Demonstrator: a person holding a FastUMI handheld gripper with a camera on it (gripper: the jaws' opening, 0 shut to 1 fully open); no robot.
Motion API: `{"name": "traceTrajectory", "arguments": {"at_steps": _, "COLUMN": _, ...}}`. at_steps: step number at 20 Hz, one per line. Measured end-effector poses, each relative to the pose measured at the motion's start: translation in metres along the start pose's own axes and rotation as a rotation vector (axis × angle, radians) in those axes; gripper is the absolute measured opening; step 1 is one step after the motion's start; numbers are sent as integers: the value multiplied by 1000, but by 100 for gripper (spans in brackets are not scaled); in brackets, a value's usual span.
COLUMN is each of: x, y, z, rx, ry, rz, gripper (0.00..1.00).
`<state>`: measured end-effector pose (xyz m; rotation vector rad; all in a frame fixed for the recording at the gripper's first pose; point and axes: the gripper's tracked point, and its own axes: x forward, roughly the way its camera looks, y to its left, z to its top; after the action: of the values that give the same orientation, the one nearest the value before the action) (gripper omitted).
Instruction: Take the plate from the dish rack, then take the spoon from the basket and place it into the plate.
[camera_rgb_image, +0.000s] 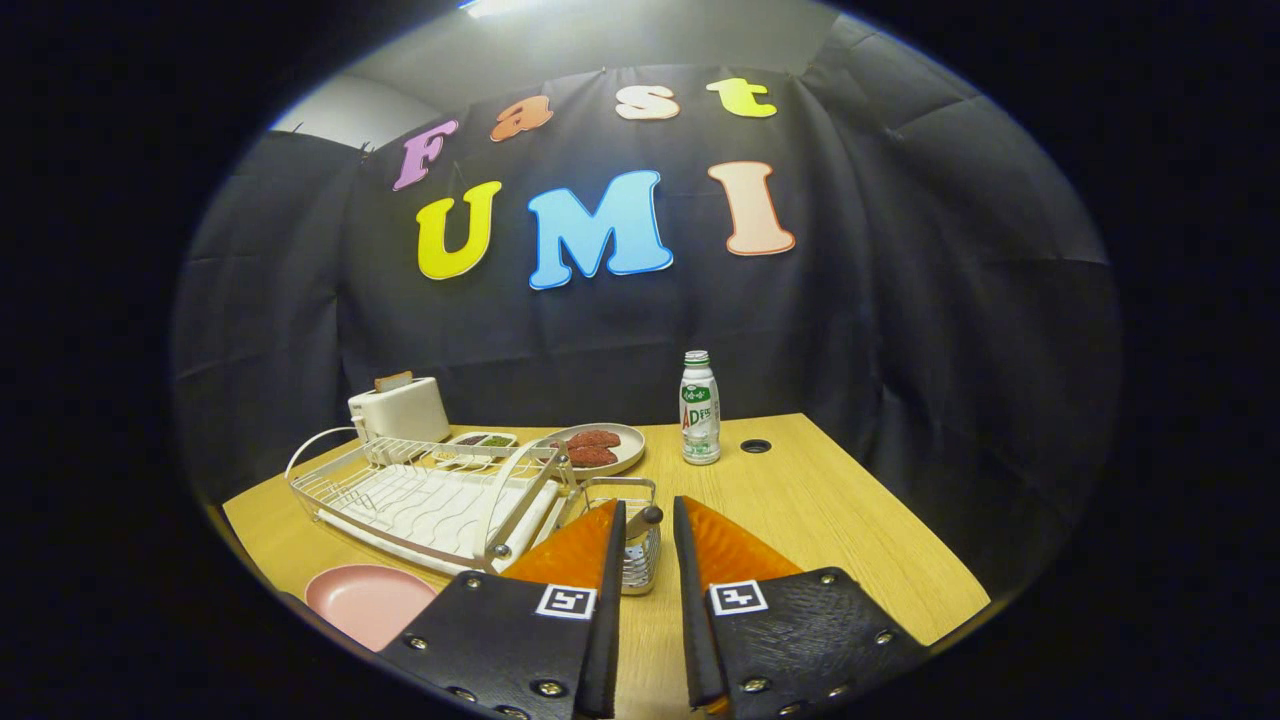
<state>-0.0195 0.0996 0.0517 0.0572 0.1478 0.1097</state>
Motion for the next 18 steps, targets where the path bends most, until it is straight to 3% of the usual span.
{"name": "traceTrajectory", "arguments": {"at_steps": 12, "x": 57, "y": 8, "z": -11, "rx": 32, "ry": -17, "rz": 14, "gripper": 27}}
{"name": "traceTrajectory", "arguments": {"at_steps": 13, "x": 49, "y": 6, "z": -10, "rx": 19, "ry": -8, "rz": 11, "gripper": 16}}
{"name": "traceTrajectory", "arguments": {"at_steps": 16, "x": 50, "y": 19, "z": -6, "rx": 28, "ry": 13, "rz": 39, "gripper": 8}}
{"name": "traceTrajectory", "arguments": {"at_steps": 18, "x": 50, "y": 24, "z": -2, "rx": 23, "ry": 33, "rz": 55, "gripper": 8}}
